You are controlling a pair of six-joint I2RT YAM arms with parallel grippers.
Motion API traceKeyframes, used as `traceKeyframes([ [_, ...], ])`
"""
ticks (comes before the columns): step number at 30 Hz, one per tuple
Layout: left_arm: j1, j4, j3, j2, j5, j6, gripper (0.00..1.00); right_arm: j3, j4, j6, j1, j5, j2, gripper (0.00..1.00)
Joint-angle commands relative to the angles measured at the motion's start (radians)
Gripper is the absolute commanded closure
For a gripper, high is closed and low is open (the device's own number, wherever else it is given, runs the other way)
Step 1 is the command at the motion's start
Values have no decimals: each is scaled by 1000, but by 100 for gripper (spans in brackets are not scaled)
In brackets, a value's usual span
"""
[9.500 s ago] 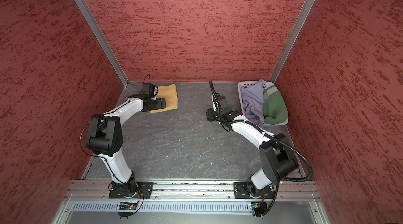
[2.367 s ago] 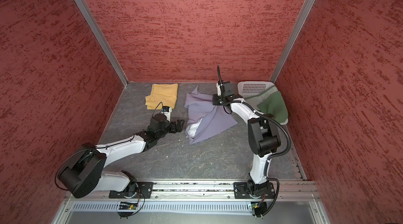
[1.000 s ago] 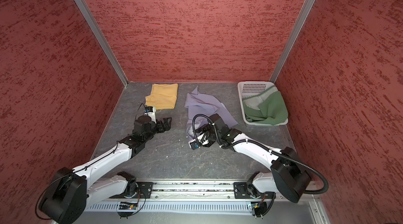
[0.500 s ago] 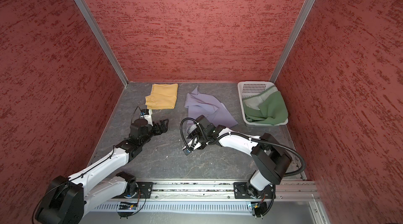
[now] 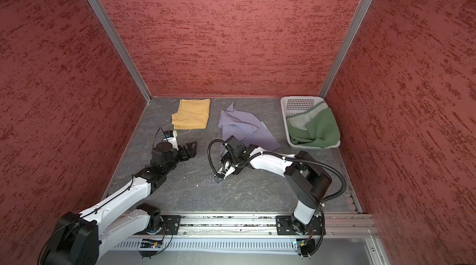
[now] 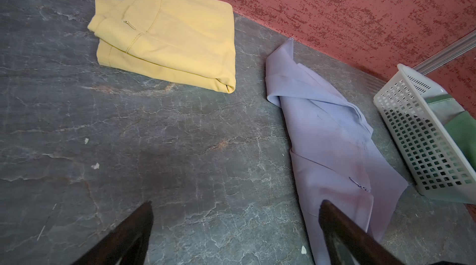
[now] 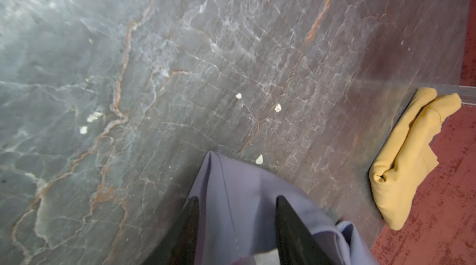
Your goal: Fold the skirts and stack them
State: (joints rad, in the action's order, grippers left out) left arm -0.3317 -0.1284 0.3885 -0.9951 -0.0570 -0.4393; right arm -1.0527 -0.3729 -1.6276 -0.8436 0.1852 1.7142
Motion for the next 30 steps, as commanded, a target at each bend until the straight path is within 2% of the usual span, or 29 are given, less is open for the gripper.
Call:
traceKeyframes([
  [1,8,-22,-17,12,9,-10,0,-40,-34,-29,-7,-49,20,57],
  [12,14,-34,-28,12,19,-10,0,-52,-8,-49,-7,-111,46,86],
  [14,14,-36,-29,12,23,-10,0,-56,-2,-38,-8,-113,46,98],
  [15,14,-36,-29,12,25,-9,0,-60,-3,-32,-8,-112,46,100],
  [23,15,-48,-26,12,56,9,0,-132,15,132,-5,-187,43,100],
  [30,-7,-65,-7,0,72,24,2,-291,-16,294,25,-205,42,100],
])
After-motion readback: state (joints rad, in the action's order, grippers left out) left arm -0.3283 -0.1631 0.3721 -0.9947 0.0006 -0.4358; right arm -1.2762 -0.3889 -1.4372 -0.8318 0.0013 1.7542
